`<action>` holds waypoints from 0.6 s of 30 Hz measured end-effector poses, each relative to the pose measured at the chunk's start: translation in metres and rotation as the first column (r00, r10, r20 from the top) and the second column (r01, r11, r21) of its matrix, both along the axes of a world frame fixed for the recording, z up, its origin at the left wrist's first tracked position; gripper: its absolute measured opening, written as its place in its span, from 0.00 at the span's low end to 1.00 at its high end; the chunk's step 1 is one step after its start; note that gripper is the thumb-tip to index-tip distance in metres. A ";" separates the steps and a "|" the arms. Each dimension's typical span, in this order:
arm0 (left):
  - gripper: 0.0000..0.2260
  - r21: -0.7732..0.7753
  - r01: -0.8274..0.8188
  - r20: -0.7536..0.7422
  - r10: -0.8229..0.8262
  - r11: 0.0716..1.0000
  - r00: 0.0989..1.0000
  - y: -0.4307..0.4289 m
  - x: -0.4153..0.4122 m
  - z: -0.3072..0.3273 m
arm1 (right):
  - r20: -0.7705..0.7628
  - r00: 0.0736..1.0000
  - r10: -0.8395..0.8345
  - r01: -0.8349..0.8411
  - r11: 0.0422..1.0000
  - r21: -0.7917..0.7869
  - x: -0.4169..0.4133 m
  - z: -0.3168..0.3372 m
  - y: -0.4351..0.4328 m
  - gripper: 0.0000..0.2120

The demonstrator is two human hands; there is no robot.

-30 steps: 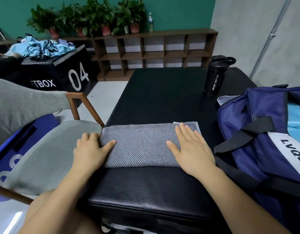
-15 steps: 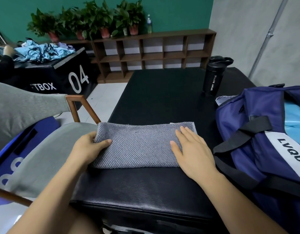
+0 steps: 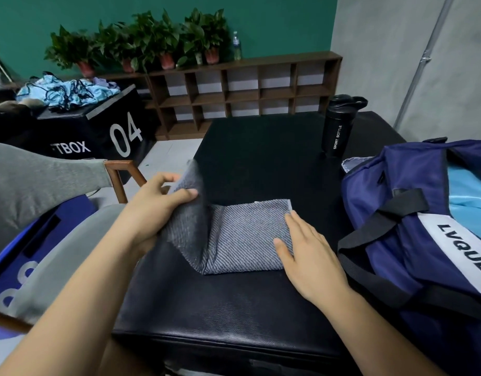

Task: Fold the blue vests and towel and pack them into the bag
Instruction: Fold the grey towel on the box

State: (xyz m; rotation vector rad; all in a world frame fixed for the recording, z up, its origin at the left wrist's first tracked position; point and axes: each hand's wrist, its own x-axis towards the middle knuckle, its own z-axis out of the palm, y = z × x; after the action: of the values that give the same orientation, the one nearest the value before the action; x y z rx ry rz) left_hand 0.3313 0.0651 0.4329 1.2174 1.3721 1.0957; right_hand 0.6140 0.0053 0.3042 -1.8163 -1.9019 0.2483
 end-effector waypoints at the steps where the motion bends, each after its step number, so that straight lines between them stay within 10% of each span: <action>1: 0.15 0.007 0.024 0.012 -0.024 1.000 1.000 -0.001 0.013 0.001 | -0.004 1.000 -0.003 0.003 1.000 0.002 0.000 0.000 0.000 0.33; 14: 0.08 0.001 0.201 -0.199 -0.197 0.980 0.960 -0.004 0.149 -0.065 | -0.355 0.929 -0.104 0.103 0.994 -0.023 0.003 0.008 0.003 0.27; 18: 0.07 -0.013 0.276 -0.064 -0.277 0.961 0.959 -0.016 0.154 -0.072 | -0.459 0.881 -0.115 0.113 0.993 -0.032 0.006 0.008 0.001 0.29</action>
State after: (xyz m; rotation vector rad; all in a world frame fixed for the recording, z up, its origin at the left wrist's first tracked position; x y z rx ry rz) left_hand 0.4856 0.0493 0.3612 1.4048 1.2070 0.8625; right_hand 0.6196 0.0067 0.3119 -1.6780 -1.4578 0.5864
